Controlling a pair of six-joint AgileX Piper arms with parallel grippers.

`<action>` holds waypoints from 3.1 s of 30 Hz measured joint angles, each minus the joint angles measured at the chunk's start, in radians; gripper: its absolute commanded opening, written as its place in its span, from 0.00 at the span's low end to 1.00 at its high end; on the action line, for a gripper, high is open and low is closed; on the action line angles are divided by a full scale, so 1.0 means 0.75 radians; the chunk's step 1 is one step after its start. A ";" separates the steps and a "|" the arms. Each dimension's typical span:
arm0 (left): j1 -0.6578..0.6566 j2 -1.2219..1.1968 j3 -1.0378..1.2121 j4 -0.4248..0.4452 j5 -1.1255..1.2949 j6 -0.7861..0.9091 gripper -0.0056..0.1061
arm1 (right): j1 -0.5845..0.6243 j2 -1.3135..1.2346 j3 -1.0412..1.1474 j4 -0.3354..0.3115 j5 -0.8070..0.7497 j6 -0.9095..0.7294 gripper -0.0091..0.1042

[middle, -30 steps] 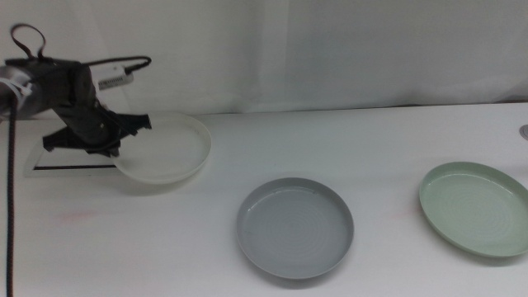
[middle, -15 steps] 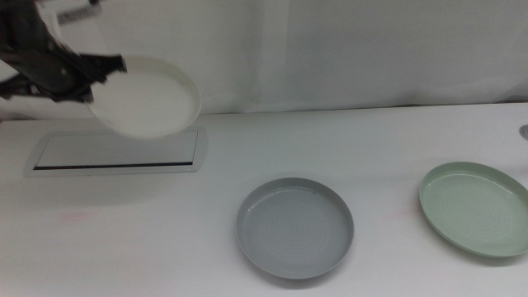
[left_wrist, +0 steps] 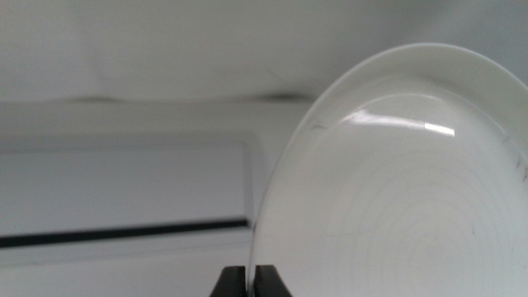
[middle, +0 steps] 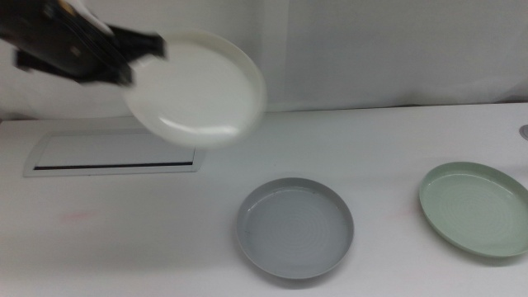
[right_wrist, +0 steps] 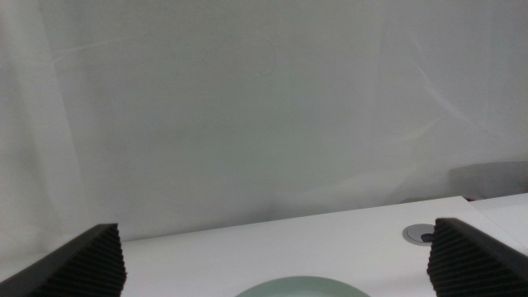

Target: Stack the three bowls on top of each other.

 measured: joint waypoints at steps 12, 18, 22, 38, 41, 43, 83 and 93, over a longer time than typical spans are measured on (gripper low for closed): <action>-0.389 -0.117 0.492 -0.011 -0.312 -0.163 0.02 | 0.000 0.000 0.000 0.000 0.000 0.000 0.99; -0.484 -0.062 0.553 -0.011 -0.468 -0.237 0.02 | 0.000 0.000 0.000 0.000 0.000 0.000 0.99; -0.494 0.017 0.556 -0.011 -0.494 -0.249 0.02 | 0.000 0.000 0.000 0.000 0.000 0.000 0.99; -0.503 0.287 0.560 -0.011 -0.579 -0.261 0.02 | 0.000 0.000 0.000 0.002 0.000 0.005 0.99; -0.503 0.311 0.560 -0.011 -0.596 -0.276 0.02 | 0.000 0.000 0.000 0.002 0.000 0.005 0.99; -0.503 0.323 0.560 -0.011 -0.607 -0.282 0.02 | 0.000 0.000 0.000 0.002 0.000 0.005 0.99; -0.435 0.078 0.560 0.100 -0.616 -0.342 0.02 | 0.000 0.000 0.000 0.002 0.000 0.005 0.99; -0.435 0.206 0.560 0.159 -0.614 -0.400 0.02 | 0.000 0.000 0.000 0.002 0.000 0.000 0.99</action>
